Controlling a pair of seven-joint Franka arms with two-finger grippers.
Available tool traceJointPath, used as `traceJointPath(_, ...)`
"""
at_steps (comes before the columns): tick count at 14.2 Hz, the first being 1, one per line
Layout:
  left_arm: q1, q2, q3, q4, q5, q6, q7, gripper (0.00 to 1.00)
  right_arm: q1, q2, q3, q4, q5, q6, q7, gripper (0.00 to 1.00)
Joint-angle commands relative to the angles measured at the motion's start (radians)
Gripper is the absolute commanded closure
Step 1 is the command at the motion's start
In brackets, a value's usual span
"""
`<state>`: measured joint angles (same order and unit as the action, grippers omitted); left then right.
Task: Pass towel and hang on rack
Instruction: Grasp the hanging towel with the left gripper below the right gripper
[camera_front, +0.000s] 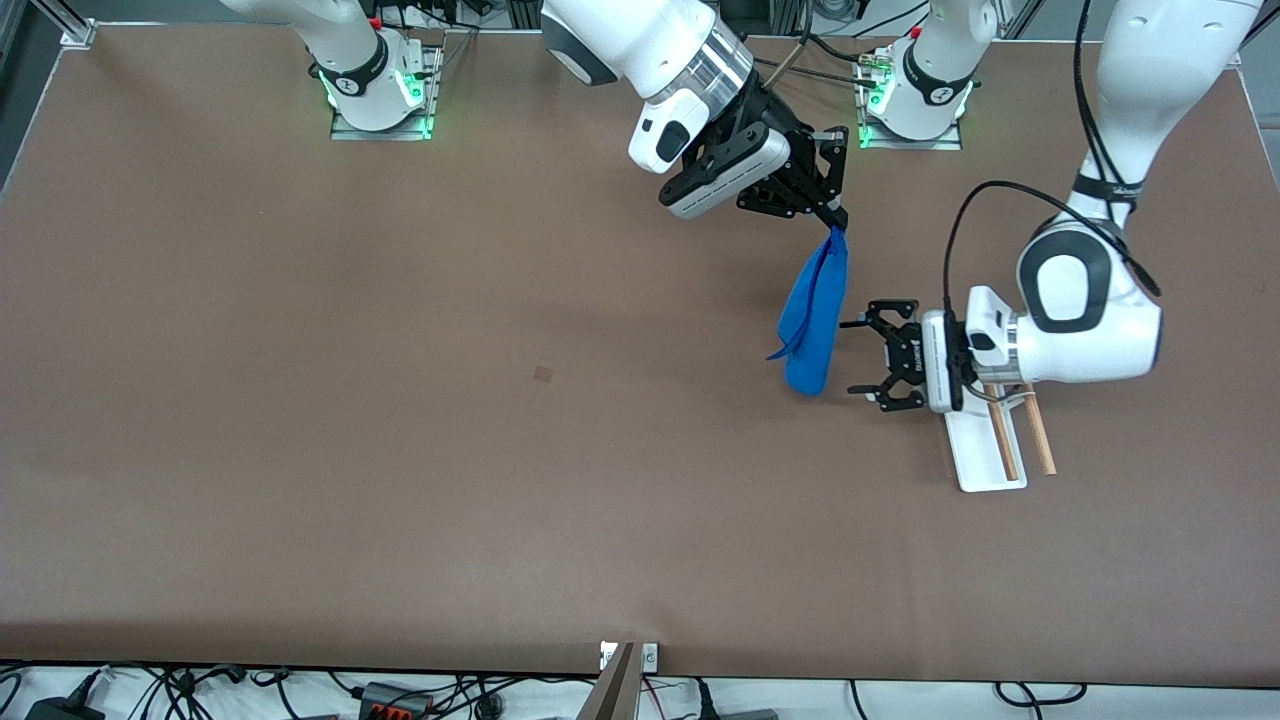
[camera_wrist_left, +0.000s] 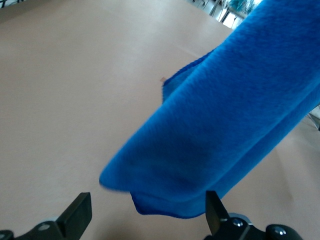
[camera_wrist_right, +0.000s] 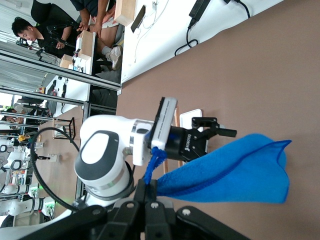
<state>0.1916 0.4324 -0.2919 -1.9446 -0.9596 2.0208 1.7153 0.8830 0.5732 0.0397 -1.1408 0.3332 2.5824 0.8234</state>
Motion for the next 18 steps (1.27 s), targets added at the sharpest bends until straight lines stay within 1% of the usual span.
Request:
traceJointPath(1,0.008,-0.015,-0.016,-0.083,-0.109,0.039,0.146,0.0,0.002,0.013,0.002,0.024,0.009,0.007,0.008,1.0)
traceJointPath(2,0.006,-0.009,-0.016,-0.086,-0.125,0.042,0.177,0.0,0.002,0.013,0.002,0.024,0.01,0.007,0.008,1.0)
traceJointPath(4,-0.003,-0.003,-0.018,-0.073,-0.123,0.096,0.245,0.0,0.002,0.013,0.002,0.024,0.01,0.007,0.008,1.0)
traceJointPath(8,-0.046,-0.007,-0.018,-0.063,-0.128,0.124,0.271,0.0,0.002,0.013,0.002,0.023,0.007,0.007,0.008,1.0)
traceJointPath(11,-0.076,-0.006,-0.018,-0.051,-0.129,0.163,0.342,0.01,0.002,0.013,0.002,0.023,0.007,0.007,0.008,1.0)
traceJointPath(12,-0.084,-0.003,-0.018,-0.044,-0.136,0.168,0.366,0.12,0.002,0.013,0.002,0.023,0.007,0.007,0.008,1.0)
traceJointPath(13,-0.095,-0.001,-0.018,-0.042,-0.158,0.168,0.382,0.35,0.002,0.013,0.002,0.023,0.007,0.007,0.008,1.0)
traceJointPath(14,-0.098,0.0,-0.018,-0.043,-0.174,0.168,0.389,0.55,0.002,0.013,0.002,0.023,0.007,0.007,0.008,1.0)
traceJointPath(15,-0.109,0.006,-0.016,-0.04,-0.179,0.17,0.392,0.72,0.002,0.013,0.002,0.023,0.007,0.007,0.008,1.0)
traceJointPath(16,-0.112,0.011,-0.016,-0.033,-0.179,0.17,0.388,0.94,0.002,0.013,0.002,0.023,0.007,0.007,0.008,1.0)
traceJointPath(17,-0.113,0.012,-0.016,-0.031,-0.179,0.171,0.386,0.99,0.002,0.013,0.002,0.023,0.007,0.007,0.008,1.0)
traceJointPath(18,-0.113,0.012,-0.016,-0.03,-0.179,0.171,0.382,0.99,0.002,0.013,0.002,0.023,0.007,0.008,0.008,1.0)
